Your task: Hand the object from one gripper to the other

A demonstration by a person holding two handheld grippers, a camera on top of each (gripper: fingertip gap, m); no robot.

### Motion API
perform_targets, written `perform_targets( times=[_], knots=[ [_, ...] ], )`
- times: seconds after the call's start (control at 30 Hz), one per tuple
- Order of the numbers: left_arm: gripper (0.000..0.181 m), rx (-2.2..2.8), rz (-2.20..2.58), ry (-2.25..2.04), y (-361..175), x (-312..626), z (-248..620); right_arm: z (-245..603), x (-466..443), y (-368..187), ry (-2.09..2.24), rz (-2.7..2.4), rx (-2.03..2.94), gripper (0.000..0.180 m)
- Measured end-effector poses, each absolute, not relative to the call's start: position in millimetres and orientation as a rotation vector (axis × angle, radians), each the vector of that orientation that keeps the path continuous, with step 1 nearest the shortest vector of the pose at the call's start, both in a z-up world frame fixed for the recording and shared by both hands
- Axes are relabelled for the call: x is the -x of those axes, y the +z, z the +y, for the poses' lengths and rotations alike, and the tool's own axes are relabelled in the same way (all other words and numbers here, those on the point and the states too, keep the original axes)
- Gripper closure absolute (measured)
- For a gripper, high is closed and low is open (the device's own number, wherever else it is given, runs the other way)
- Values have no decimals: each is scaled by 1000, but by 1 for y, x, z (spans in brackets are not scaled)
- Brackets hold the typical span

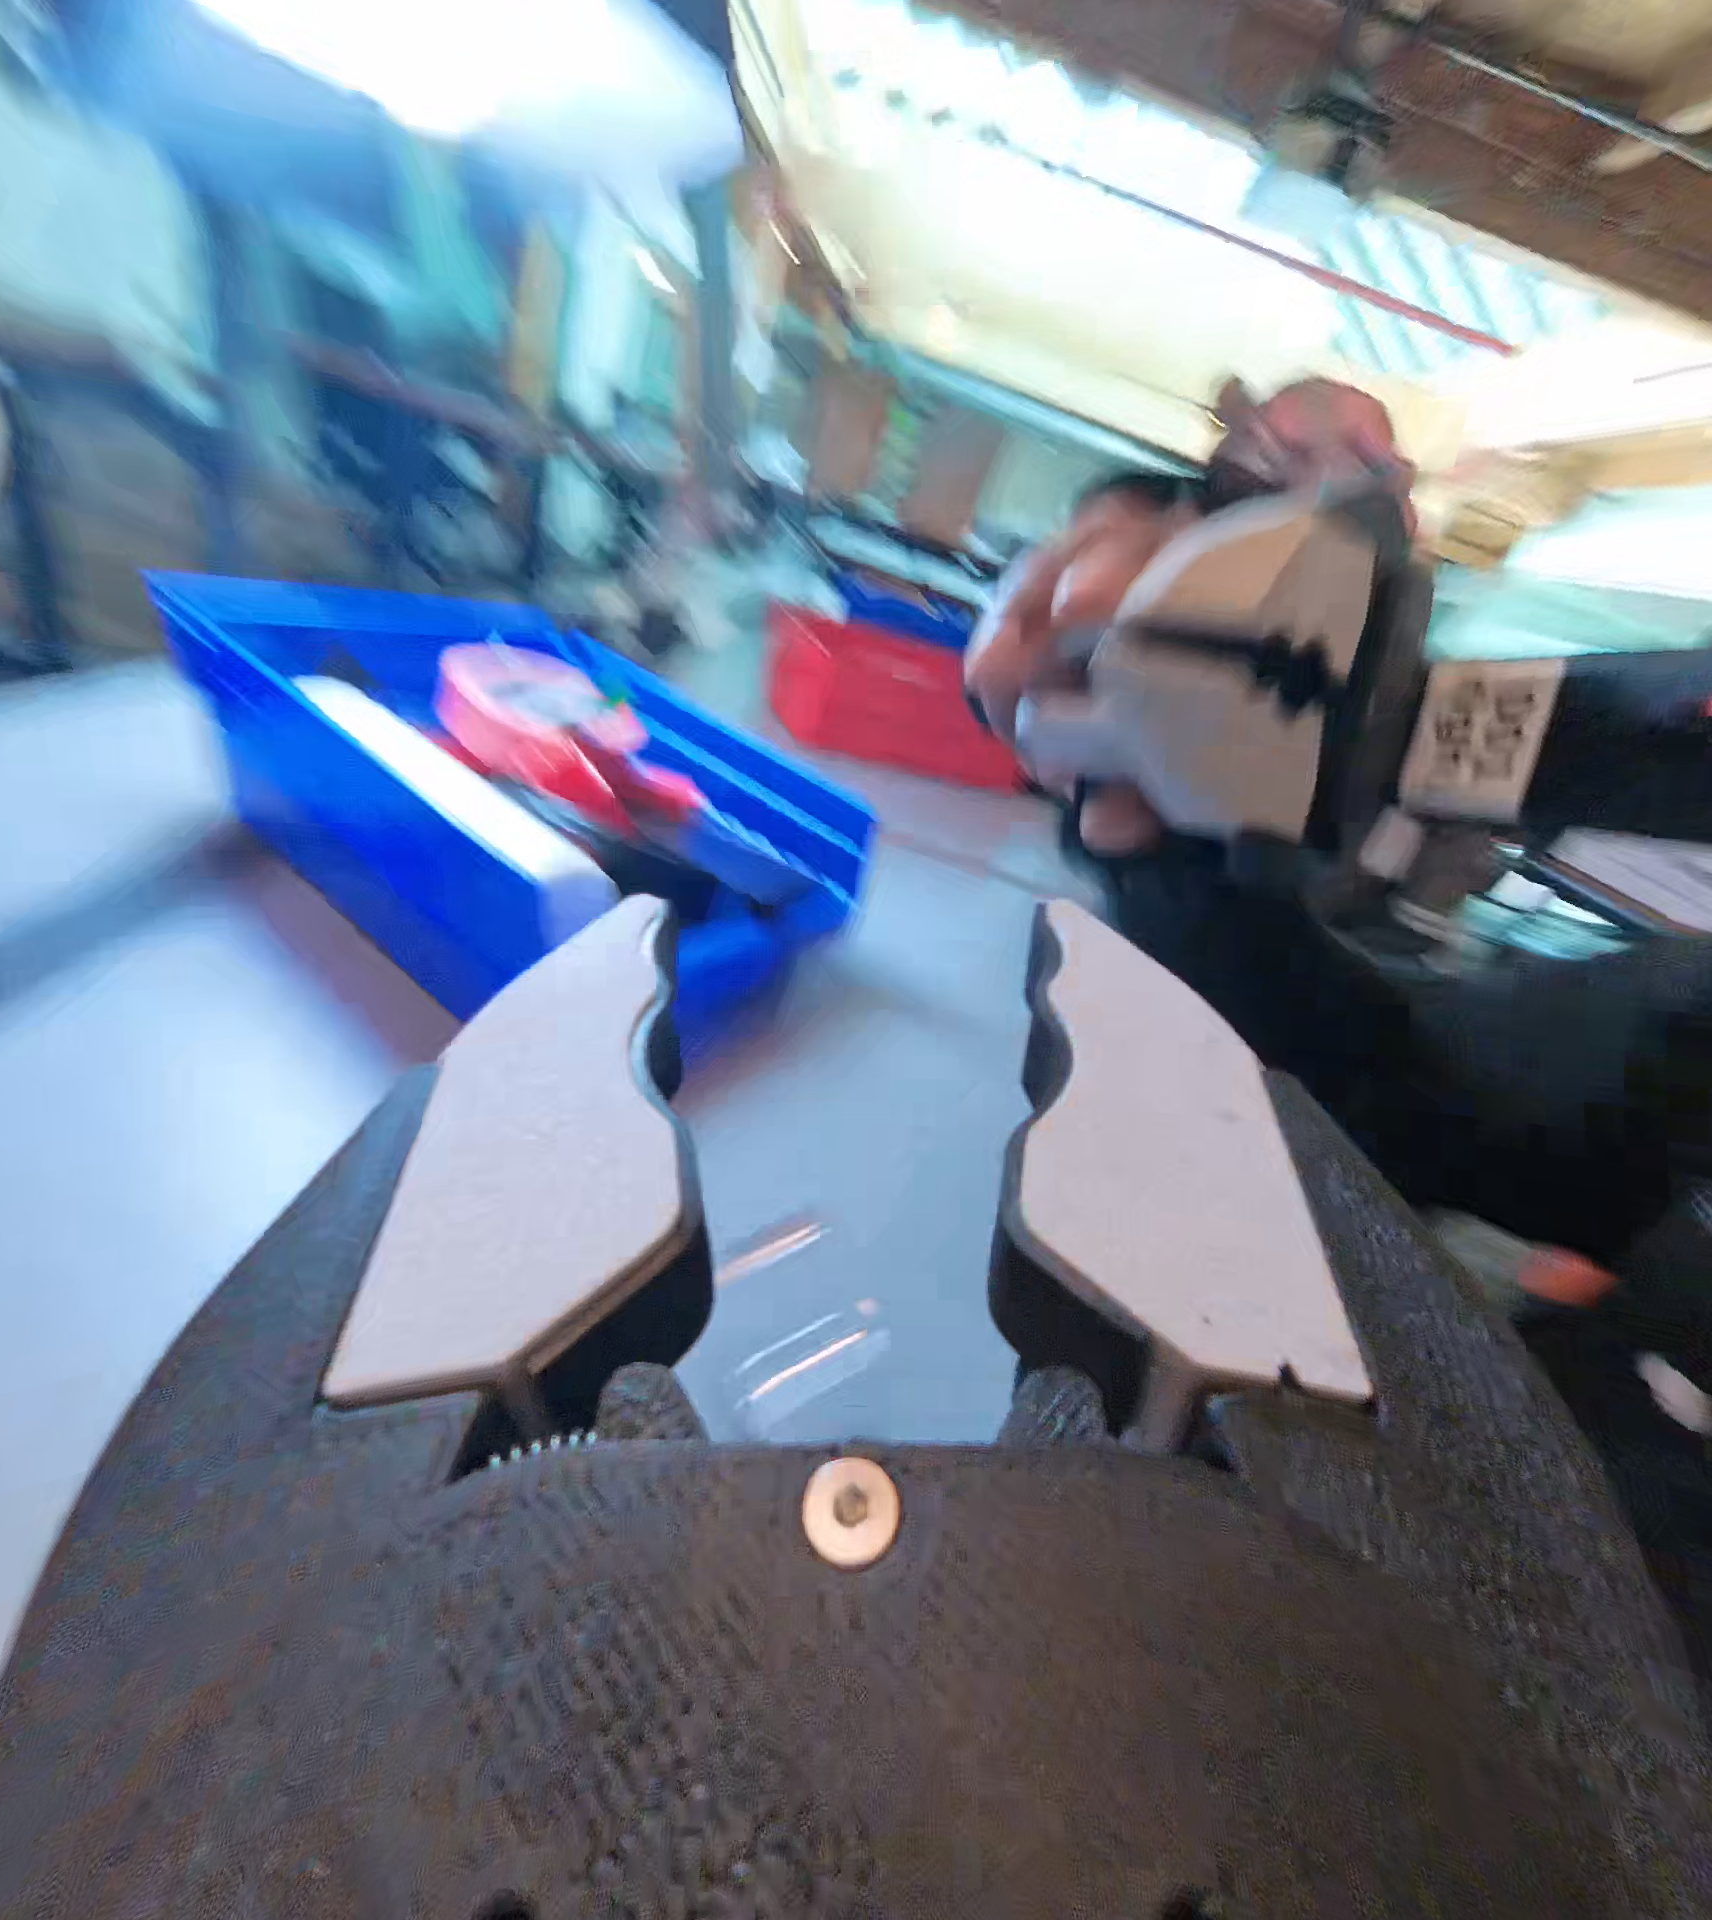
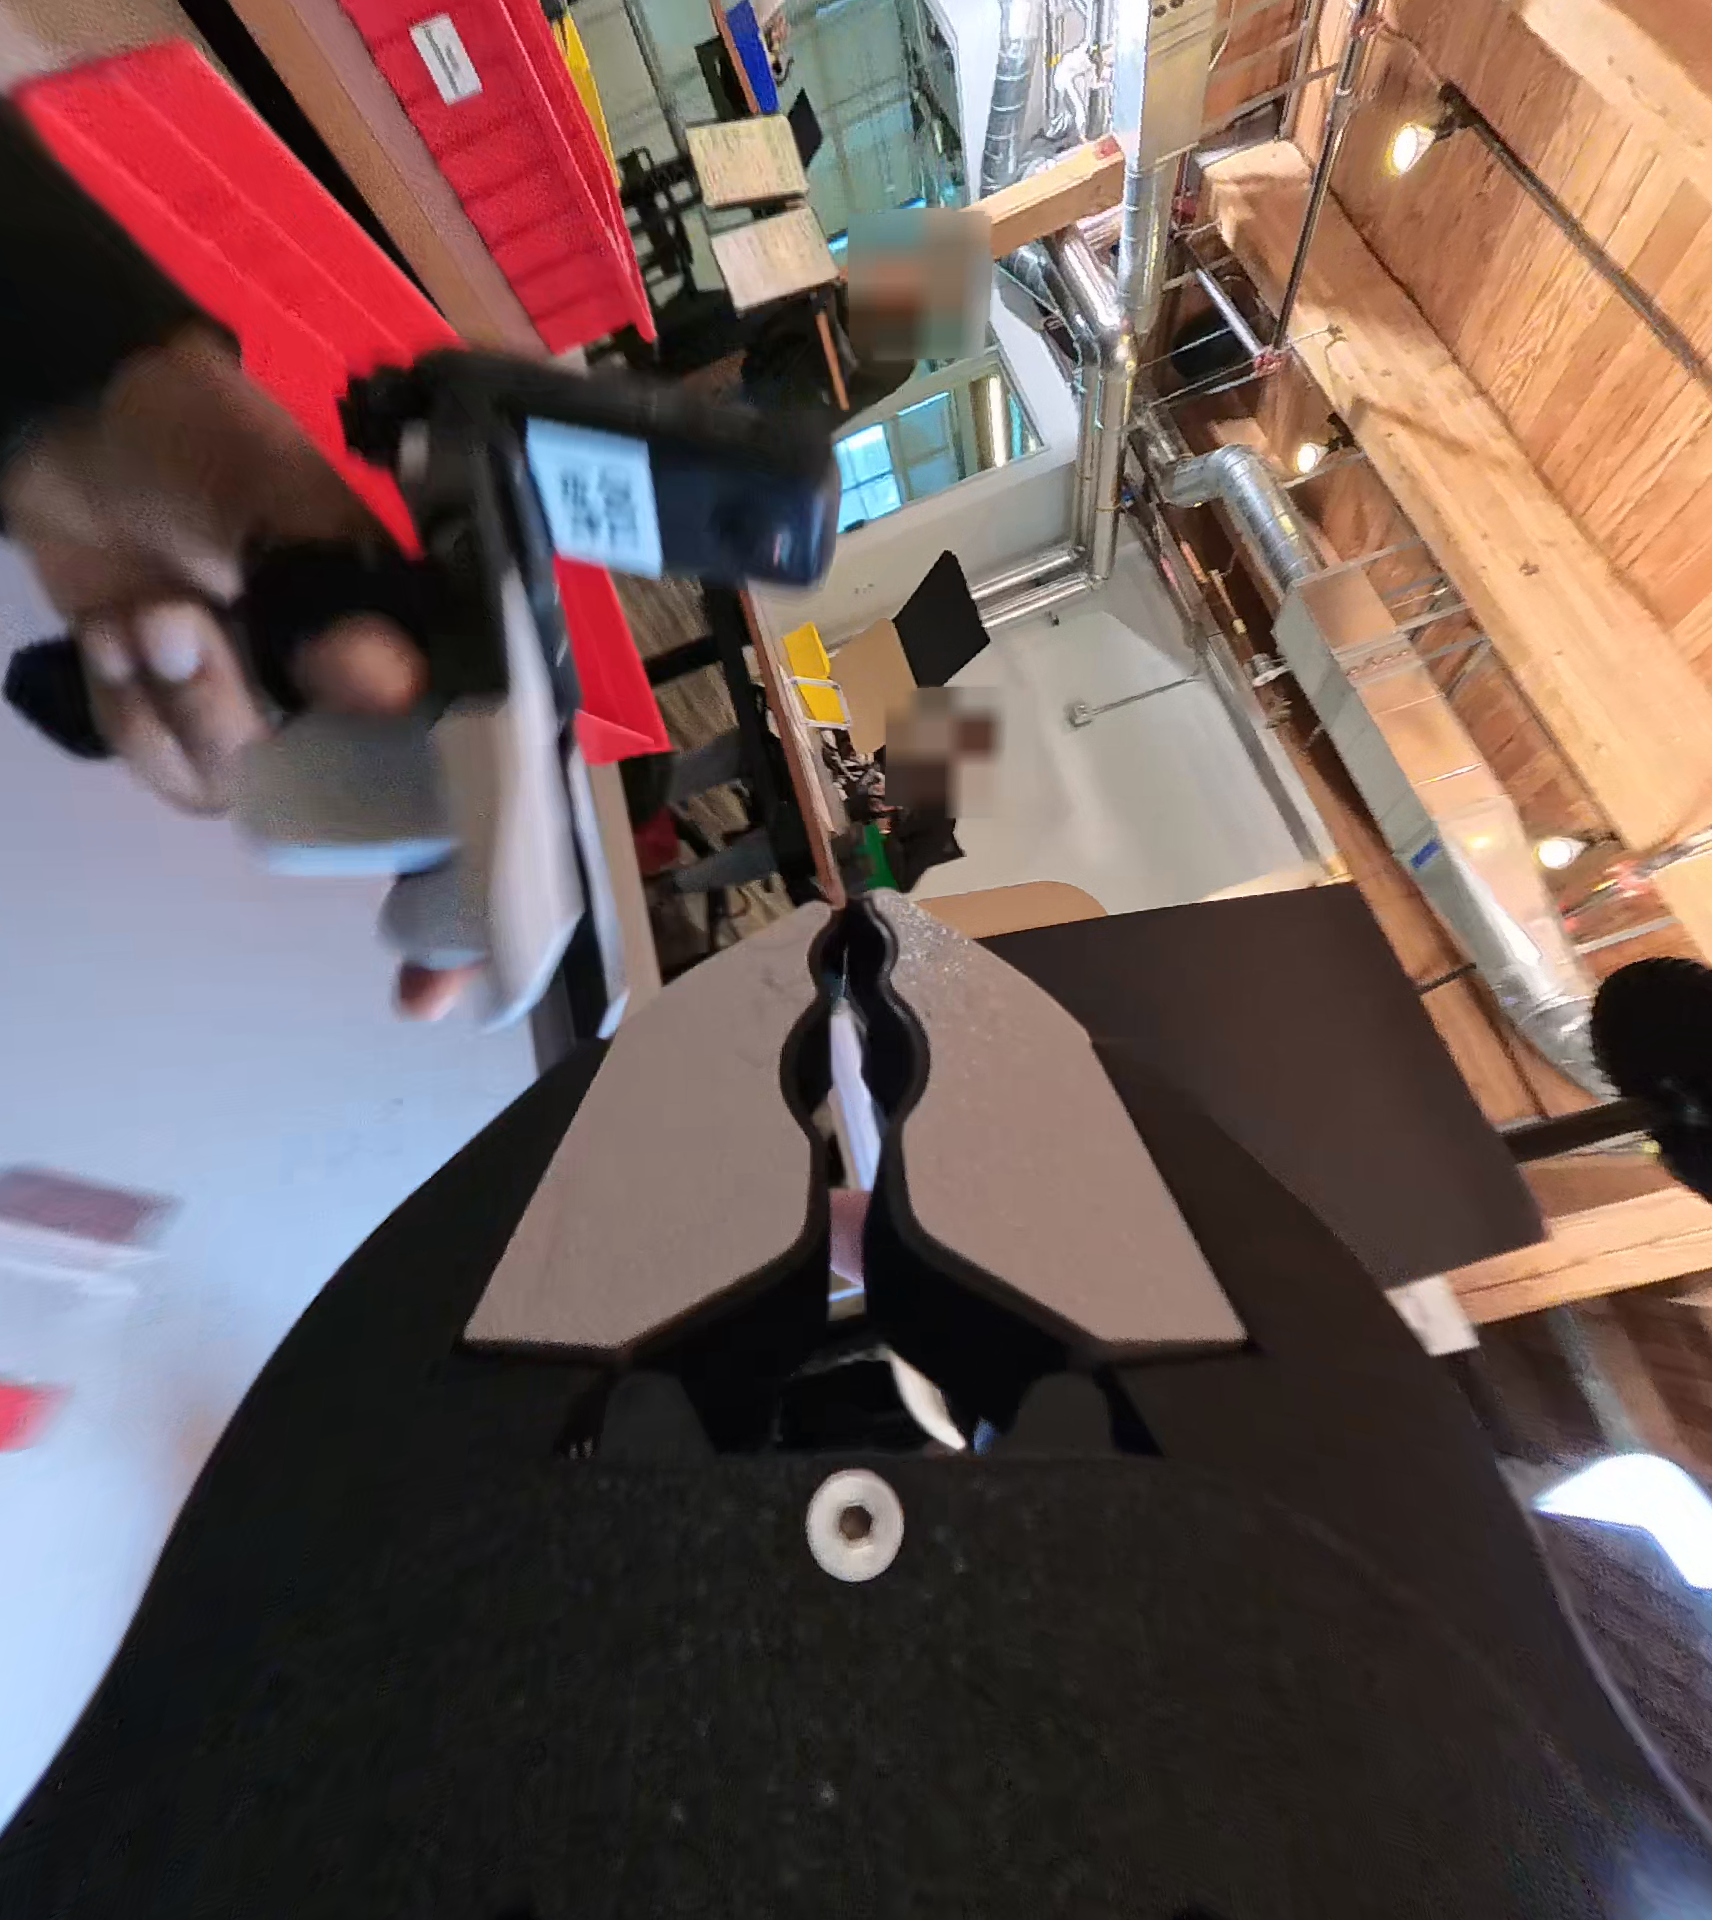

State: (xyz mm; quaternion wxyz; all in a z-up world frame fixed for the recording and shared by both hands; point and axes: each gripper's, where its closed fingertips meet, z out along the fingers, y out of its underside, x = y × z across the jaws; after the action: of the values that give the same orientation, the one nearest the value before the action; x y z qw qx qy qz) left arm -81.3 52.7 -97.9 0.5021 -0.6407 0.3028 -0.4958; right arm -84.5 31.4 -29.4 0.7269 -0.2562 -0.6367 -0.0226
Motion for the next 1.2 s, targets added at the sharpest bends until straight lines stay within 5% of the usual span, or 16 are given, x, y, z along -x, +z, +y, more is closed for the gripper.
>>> perform_targets(
  times=[0.07,0.47,0.8,1.2],
  knots=[
    [126,1665,873,-1078,-137,72,56,34,83,-30,-23,-1398,586,180],
    [129,1727,1019,-931,-152,68,48,69,57,-50,202,-1500,933,173],
    [131,1773,1007,-890,-162,73,54,95,-11,-196,133,-1974,1792,119],
    [134,1771,982,-855,-158,79,59,105,-59,-254,-259,-2057,2153,125]
  ],
)
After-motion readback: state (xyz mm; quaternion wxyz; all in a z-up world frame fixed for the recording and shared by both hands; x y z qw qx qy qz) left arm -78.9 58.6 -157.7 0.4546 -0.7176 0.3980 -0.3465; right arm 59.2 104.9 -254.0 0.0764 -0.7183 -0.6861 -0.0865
